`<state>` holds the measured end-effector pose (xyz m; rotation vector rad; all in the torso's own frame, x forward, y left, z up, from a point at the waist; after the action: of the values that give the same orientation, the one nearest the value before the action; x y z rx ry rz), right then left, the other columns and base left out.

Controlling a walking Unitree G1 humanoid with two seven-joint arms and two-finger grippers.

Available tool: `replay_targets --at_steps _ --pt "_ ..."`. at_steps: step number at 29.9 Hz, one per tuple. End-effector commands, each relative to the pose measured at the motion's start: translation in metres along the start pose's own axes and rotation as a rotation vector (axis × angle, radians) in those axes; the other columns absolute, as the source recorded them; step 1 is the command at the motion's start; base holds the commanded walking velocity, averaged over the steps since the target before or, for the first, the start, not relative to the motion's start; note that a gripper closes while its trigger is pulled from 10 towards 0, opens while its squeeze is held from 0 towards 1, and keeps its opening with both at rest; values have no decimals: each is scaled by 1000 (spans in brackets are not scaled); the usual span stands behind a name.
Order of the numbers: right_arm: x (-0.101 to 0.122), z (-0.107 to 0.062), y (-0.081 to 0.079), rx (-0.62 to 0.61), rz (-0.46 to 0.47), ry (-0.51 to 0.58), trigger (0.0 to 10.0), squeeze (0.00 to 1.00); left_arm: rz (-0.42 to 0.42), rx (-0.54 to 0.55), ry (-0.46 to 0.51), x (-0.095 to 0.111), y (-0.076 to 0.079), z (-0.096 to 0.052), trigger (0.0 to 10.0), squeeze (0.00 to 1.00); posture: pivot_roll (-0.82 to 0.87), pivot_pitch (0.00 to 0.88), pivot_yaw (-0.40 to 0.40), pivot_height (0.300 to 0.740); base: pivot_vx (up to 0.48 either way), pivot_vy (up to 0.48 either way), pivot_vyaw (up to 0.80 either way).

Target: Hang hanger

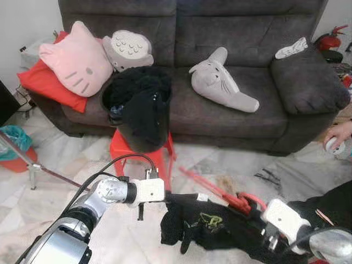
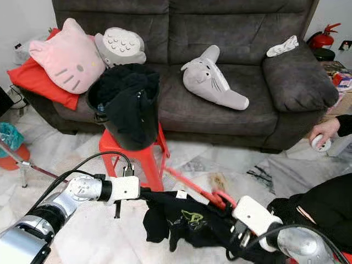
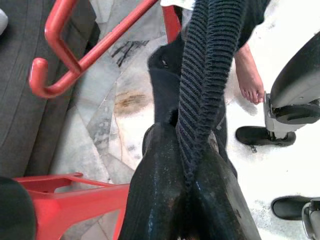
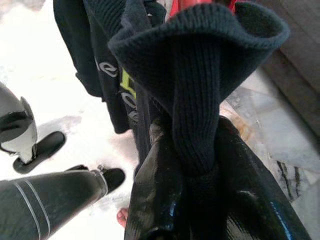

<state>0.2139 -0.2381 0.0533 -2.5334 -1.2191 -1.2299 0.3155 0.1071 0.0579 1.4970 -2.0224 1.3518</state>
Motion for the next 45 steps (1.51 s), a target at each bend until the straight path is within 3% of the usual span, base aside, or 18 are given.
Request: replay_targets --at_steps 1,8,11,13,17,18,25,30,36,40,43,45 --pt "-37 -13 24 -157 66 -165 10000 0 -47 70 -104 -24 -8 -29 10000 0 -48 66 72 740 0 0 0" --pt "-29 1 12 -96 70 -124 10000 0 -53 86 -75 -20 -8 -26 10000 0 -43 64 73 740 0 0 0" --pt "-28 2 2 -26 73 -121 10000 0 -47 95 -75 -19 -10 -26 10000 0 -43 61 73 740 0 0 0" --pt "-23 2 -13 81 52 -100 10000 0 -43 147 -63 -16 -16 -24 10000 0 -45 57 72 740 0 0 0" --pt "-22 2 -20 119 49 -101 10000 0 -48 190 -51 -14 -21 -23 10000 0 -50 56 71 740 0 0 0" --pt "-23 0 -28 173 54 -114 10000 0 -48 207 -51 -13 -22 -21 10000 0 -53 52 70 740 0 0 0" --pt "-31 2 -39 223 67 -163 10000 0 -51 212 -46 -12 -21 -19 10000 0 -52 48 67 740 0 0 0" --pt "-44 -1 -53 303 67 -235 10000 0 -34 145 -47 -12 -14 -17 10000 0 -50 40 67 740 0 0 0" --pt "-52 -1 -55 315 47 -278 10000 0 -23 125 -52 -13 -13 -19 10000 0 -50 34 67 740 0 0 0" --pt "-52 8 -32 134 43 -273 10000 0 -30 170 -36 -10 -18 -18 10000 0 -47 30 65 740 0 0 0" --pt "-44 13 -19 50 67 -217 10000 0 -34 182 -32 -10 -18 -17 10000 0 -48 30 65 740 0 0 0" --pt "-36 15 -19 51 102 -171 10000 0 -44 200 -31 -10 -19 -16 10000 0 -49 32 65 740 0 0 0"
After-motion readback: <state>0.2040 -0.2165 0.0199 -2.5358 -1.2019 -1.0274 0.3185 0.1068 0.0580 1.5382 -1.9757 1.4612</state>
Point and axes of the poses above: a point about 5 cm out from each wrist's last joint towards the gripper, its own z axis pointing out of the wrist towards the gripper, its own x axis along the axis of the wrist's last joint, y = z × x, the point moved 2 cm from there along z, pointing out of the wrist towards the gripper, and after that the axes turned 4 degrees about z, right-handed, at the moved point
